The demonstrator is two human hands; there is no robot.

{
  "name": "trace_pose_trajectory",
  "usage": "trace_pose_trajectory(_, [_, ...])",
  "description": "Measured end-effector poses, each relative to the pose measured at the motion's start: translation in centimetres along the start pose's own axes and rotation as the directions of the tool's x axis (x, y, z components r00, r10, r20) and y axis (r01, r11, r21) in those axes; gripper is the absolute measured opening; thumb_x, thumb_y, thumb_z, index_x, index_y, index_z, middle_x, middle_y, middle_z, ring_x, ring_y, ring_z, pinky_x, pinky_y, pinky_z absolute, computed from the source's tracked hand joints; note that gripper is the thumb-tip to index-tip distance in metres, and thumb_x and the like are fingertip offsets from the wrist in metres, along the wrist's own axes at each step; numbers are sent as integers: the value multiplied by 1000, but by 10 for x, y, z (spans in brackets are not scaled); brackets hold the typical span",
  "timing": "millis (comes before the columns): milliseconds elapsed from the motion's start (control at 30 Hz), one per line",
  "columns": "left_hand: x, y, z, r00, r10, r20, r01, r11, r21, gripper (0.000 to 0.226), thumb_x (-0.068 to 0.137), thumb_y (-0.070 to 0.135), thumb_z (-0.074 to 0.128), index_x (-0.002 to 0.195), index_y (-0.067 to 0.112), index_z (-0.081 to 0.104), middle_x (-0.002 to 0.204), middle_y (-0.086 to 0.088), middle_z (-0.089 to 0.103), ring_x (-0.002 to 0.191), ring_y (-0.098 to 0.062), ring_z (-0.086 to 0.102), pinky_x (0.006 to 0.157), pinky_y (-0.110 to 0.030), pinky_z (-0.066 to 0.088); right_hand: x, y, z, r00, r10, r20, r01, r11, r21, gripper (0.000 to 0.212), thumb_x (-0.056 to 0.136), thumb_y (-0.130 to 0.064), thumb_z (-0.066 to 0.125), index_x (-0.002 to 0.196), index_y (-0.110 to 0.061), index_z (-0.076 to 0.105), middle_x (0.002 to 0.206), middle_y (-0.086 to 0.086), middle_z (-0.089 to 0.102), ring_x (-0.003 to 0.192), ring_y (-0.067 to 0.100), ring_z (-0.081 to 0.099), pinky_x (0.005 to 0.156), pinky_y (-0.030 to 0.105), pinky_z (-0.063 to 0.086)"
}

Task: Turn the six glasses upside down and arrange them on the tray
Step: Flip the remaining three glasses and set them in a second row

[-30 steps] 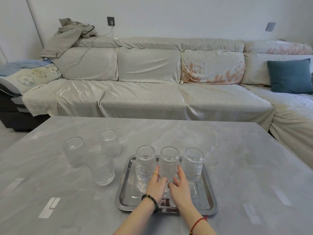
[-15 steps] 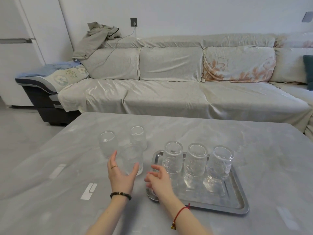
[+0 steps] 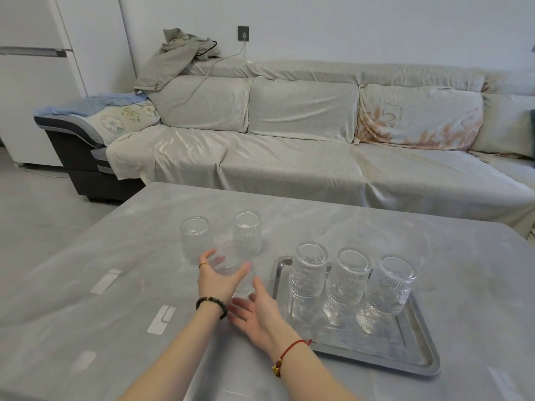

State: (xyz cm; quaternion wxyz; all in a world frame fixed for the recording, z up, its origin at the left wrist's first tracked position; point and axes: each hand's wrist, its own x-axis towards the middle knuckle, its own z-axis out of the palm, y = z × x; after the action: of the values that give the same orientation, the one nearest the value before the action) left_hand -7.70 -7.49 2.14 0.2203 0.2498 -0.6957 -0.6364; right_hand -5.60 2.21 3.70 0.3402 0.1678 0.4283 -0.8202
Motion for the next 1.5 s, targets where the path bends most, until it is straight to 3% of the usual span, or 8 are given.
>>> trace_pose_trajectory(333, [-44,11,-12,974,-9,225,75,955,-288,57,68,12,74,112,23,39,118,-6,55,109,-21,55,92,-33,44,-16,-10,-2,987,-132,96,98,951,292,49,85,-39,55,120,-6,54,113,18,64,101,29,63,79,40,55])
trace_pose_trajectory(500, [-56,7,1,894,41,446,-59,998,28,57,67,18,77,112,25,42,109,15,52,116,-12,48,106,-30,32,-33,-38,-39,904,-422,-69,423,906,6,42,79,-20,68,116,-6,53,113,14,64,100,28,64,65,33,55])
trace_pose_trajectory(667, [-70,10,26,827,143,543,-235,967,103,81,62,22,81,125,33,31,120,19,43,110,11,42,89,1,29,-44,-47,-73,759,-648,-57,560,695,-451,62,63,-16,81,119,-17,54,115,2,64,106,18,61,91,39,52])
trace_pose_trajectory(767, [-78,13,43,795,151,588,-293,943,155,71,59,27,81,115,39,39,119,16,52,109,6,48,86,-3,35,-48,-45,-88,695,-718,-45,545,566,-619,73,57,-16,83,122,-20,49,120,-1,58,114,16,52,98,37,46])
trace_pose_trajectory(1000, [-106,4,94,770,135,623,-271,954,128,57,54,34,78,94,53,41,100,34,50,91,33,41,73,8,32,-71,-60,-134,625,-779,-61,537,485,-690,80,58,-14,83,127,-21,43,122,-7,51,114,12,46,103,39,42])
trace_pose_trajectory(1200, [-139,3,160,695,80,715,-202,975,88,63,56,29,78,105,47,43,109,26,55,98,18,49,82,2,36,-94,-86,-193,574,-807,-136,501,478,-721,80,58,-14,84,126,-22,42,117,-8,48,113,10,44,101,33,39])
trace_pose_trajectory(1367, [-160,0,186,680,59,730,-162,984,71,64,53,30,80,109,40,50,114,11,63,107,-6,56,100,-33,45,-100,-94,-225,552,-820,-152,494,469,-732,75,57,-8,84,111,-33,38,105,-16,48,109,10,45,94,27,38])
trace_pose_trajectory(1500, [-162,-3,191,686,58,725,-145,988,59,56,52,27,80,95,48,52,101,19,65,97,5,59,88,-23,49,-98,-95,-232,566,-814,-130,496,463,-734,74,57,-8,84,110,-34,40,111,-9,52,110,12,48,98,30,40])
